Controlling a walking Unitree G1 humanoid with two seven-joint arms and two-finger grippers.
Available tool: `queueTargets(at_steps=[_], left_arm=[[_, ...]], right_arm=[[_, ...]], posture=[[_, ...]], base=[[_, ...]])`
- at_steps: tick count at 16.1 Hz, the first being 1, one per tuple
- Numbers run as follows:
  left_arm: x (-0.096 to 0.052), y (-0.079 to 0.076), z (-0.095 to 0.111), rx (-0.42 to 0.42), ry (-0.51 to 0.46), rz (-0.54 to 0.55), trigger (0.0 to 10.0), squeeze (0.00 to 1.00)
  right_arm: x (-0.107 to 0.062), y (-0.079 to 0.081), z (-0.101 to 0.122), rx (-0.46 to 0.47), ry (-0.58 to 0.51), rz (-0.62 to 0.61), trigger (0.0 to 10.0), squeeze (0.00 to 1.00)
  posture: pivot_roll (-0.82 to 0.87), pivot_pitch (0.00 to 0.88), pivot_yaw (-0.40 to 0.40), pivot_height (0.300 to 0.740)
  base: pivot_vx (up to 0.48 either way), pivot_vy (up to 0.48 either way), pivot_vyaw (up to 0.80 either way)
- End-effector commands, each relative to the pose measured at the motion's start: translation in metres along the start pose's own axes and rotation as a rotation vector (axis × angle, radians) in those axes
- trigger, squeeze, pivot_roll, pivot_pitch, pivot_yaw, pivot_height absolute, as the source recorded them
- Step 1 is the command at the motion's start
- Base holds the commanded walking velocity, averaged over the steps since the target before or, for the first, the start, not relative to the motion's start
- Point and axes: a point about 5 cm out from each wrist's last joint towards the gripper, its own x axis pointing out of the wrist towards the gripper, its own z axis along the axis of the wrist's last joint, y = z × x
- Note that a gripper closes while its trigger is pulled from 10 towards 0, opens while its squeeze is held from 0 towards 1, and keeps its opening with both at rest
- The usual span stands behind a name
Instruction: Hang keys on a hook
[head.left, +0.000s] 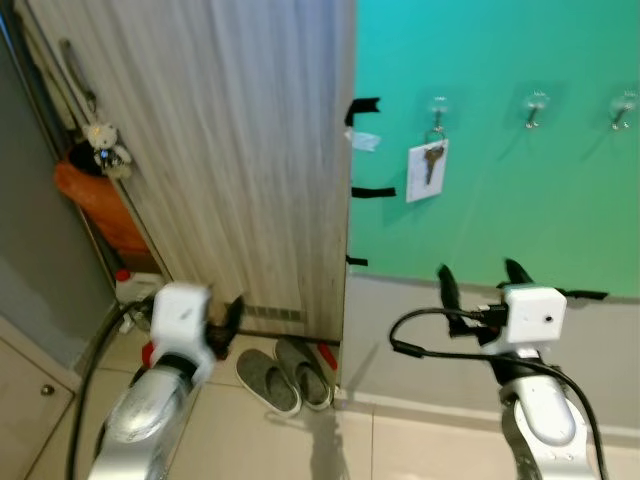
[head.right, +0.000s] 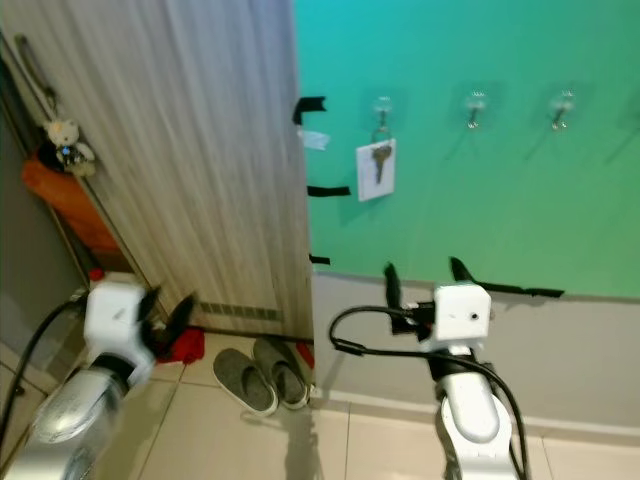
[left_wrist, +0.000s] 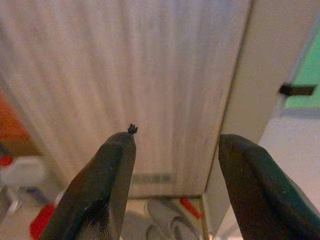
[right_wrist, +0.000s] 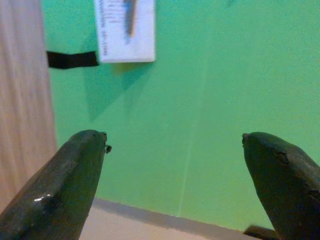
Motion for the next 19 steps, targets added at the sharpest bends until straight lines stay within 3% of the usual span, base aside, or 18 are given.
queueTargets(at_steps=[1, 3, 5, 8, 11, 14, 19], left_arm=[[0.006, -0.005, 0.013, 0.005, -0.08, -0.017, 10.0, 0.0], [0.023, -0.009, 0.025, -0.011, -0.15, 0.033, 10.0, 0.0], [0.024, -0.009, 0.025, -0.005, -0.158, 0.049, 10.0, 0.0], [0.033, -0.011, 0.024, -0.006, -0.163, 0.046, 10.0, 0.0], [0.033, -0.021, 0.024, -0.01, -0.169, 0.034, 10.0, 0.0], [0.038, -0.03, 0.029, -0.017, -0.188, 0.034, 10.0, 0.0], [0.044, -0.027, 0.025, -0.013, -0.157, -0.003, 10.0, 0.0]], right_arm=[[0.005, 0.003, -0.007, 0.012, 0.036, 0.013, 10.0, 0.0], [0.023, -0.009, -0.017, 0.072, 0.089, -0.064, 10.0, 0.0], [0.023, -0.012, -0.017, 0.078, 0.093, -0.083, 10.0, 0.0], [0.023, -0.001, -0.019, 0.035, 0.088, -0.02, 10.0, 0.0], [0.028, -0.005, -0.02, 0.04, 0.093, -0.005, 10.0, 0.0], [0.028, 0.0, -0.021, 0.046, 0.108, 0.043, 10.0, 0.0], [0.029, 0.006, -0.021, 0.053, 0.115, 0.074, 10.0, 0.0]], posture=[[0.0, 0.0, 0.065, 0.74], [0.01, 0.0, 0.05, 0.74], [0.01, 0.0, 0.045, 0.74], [0.01, 0.0, 0.034, 0.74], [0.01, 0.0, 0.028, 0.74], [-0.01, 0.0, 0.028, 0.74], [-0.02, 0.0, 0.03, 0.74]], base=[[0.0, 0.0, 0.0], [0.0, -0.48, -0.79], [0.0, -0.48, -0.79], [0.0, -0.48, -0.79], [0.0, -0.48, -0.79], [0.0, -0.48, -0.79], [0.0, -0.48, -0.79]])
